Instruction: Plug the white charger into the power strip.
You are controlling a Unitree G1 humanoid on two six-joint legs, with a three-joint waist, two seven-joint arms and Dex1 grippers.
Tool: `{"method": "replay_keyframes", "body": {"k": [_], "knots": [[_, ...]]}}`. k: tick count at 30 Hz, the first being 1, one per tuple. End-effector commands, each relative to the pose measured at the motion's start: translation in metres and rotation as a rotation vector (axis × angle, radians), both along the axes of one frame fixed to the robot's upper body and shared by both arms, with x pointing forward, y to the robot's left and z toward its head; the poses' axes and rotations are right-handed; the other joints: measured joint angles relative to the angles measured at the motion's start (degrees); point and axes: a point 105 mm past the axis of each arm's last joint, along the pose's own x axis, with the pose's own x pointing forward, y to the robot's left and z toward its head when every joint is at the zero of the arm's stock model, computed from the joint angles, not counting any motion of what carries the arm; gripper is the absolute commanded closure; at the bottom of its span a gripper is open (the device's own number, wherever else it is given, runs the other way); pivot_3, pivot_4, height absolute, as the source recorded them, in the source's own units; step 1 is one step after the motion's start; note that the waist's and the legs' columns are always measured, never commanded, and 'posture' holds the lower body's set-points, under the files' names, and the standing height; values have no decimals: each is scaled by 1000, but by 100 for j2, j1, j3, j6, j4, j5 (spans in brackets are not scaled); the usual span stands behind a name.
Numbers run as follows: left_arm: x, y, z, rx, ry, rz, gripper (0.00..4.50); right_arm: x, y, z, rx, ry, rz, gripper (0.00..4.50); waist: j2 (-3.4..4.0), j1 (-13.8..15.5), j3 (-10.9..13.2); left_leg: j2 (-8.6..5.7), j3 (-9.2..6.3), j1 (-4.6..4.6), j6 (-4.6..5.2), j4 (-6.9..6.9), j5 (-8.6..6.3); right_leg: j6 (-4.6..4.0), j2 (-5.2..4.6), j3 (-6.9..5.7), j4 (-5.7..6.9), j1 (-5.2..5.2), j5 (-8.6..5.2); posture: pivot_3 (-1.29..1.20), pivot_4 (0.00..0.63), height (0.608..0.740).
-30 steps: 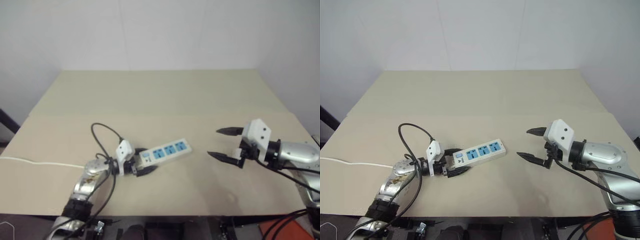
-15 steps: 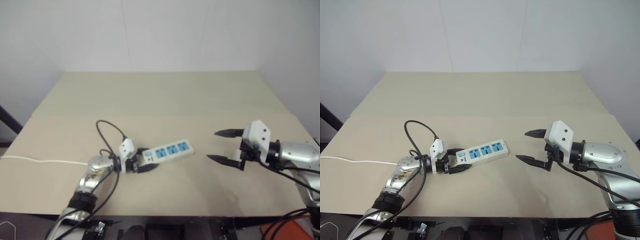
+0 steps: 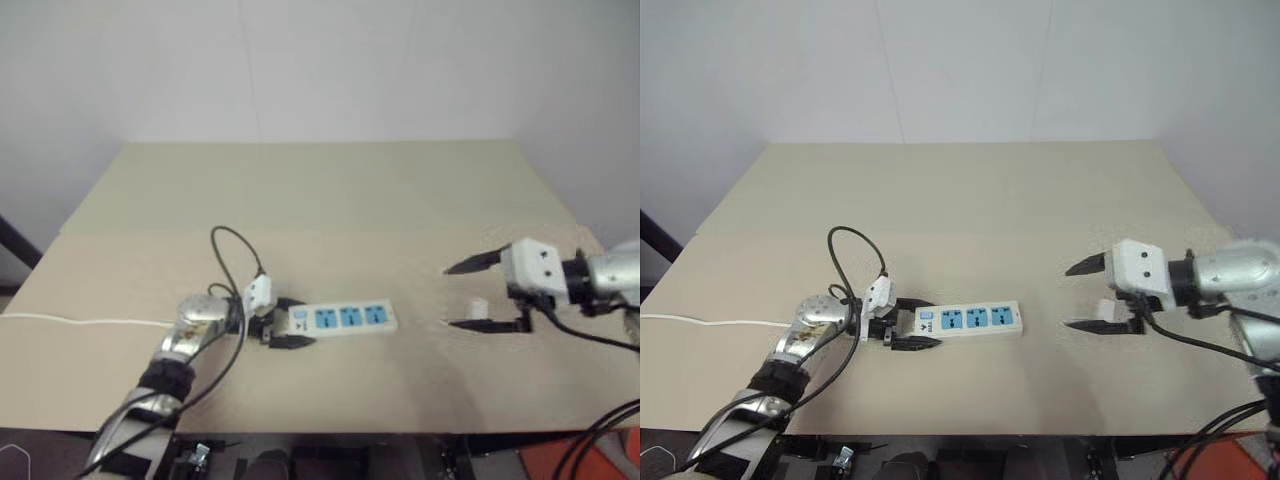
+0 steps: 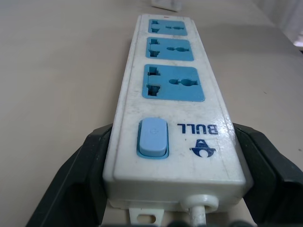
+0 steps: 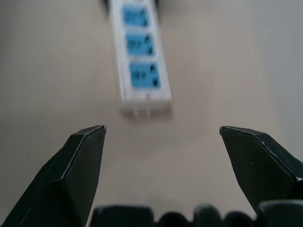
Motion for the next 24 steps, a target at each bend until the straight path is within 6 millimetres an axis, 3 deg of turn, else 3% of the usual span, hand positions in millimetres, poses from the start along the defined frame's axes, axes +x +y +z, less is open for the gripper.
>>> {"method": "replay_keyframes", "body": {"k": [1, 12, 18, 24], "knots": [[-1, -6, -8, 34, 9, -29, 1181, -2, -7, -2, -210, -82, 192, 0, -1, -24, 1, 0, 0, 1, 0, 0, 0, 2, 0, -1, -1, 1, -1, 0, 150, 740], [-2, -15, -11, 17, 11, -23, 1181, 25, -28, -38, -661, -170, 536, 0, 0, -18, 0, -4, 14, 5, 0, 1, 0, 1, -8, 9, 4, 0, 0, 0, 150, 740], [-2, -14, -10, 14, 10, -10, 1181, 41, -41, -47, -804, -166, 598, 0, 0, -23, 0, -6, 15, 5, 0, 1, 0, -1, -9, 13, 7, -2, 1, 0, 150, 740], [-5, -14, -13, 17, 12, 4, 1181, 53, -39, -55, -846, -168, 626, 0, 2, -19, -1, -7, 15, 3, -3, 1, 2, -3, -10, 17, 12, -10, 2, 0, 150, 740]]}}
